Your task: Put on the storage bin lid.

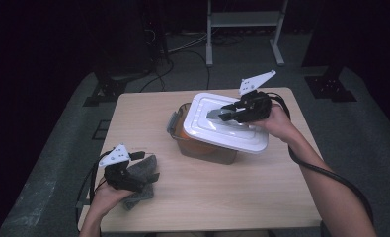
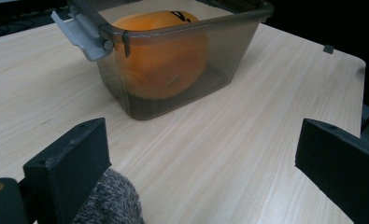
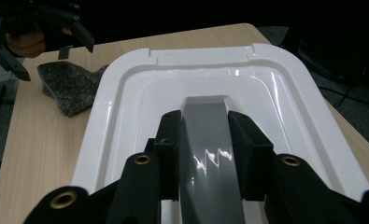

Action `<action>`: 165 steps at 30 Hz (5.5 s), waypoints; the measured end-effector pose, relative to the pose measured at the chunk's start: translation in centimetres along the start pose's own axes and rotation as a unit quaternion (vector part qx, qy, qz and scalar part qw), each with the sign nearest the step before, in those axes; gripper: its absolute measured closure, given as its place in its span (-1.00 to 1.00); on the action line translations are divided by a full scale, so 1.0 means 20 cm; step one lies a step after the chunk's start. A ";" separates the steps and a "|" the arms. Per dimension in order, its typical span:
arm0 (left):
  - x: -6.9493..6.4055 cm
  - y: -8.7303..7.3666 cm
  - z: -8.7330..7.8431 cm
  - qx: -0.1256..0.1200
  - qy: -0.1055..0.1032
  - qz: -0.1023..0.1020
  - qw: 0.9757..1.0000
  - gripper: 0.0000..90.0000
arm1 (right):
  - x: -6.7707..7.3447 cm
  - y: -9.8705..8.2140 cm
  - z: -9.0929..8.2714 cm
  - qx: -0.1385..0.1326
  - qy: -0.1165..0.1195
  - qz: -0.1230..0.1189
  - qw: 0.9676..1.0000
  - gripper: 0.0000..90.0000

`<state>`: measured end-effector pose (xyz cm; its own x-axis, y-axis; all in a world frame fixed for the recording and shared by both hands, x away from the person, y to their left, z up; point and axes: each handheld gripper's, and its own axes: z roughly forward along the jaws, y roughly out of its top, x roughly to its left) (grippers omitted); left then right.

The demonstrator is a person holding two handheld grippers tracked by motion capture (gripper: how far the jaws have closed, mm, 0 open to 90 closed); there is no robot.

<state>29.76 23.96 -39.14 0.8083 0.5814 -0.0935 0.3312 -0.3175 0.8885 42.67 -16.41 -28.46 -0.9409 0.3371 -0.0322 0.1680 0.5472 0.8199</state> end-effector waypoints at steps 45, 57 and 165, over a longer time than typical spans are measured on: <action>0.01 0.00 -0.02 -0.007 0.000 -0.004 1.000 -0.95 | -0.11 0.03 0.36 0.023 0.033 -0.002 0.999 0.45; 0.01 0.00 -0.03 -0.009 0.001 -0.003 1.000 -0.95 | -0.13 0.01 0.41 0.032 0.034 0.003 0.999 0.45; -0.02 0.02 0.03 -0.002 -0.012 0.010 1.000 -0.95 | 0.16 -0.79 -0.35 -0.026 -0.024 0.133 0.990 -0.38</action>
<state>29.76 23.19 -39.06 0.8261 0.5569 -0.0859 0.3126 -0.3261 0.8922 34.99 -29.32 -37.46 -0.8503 0.5004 0.1632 0.3919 0.3950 0.8309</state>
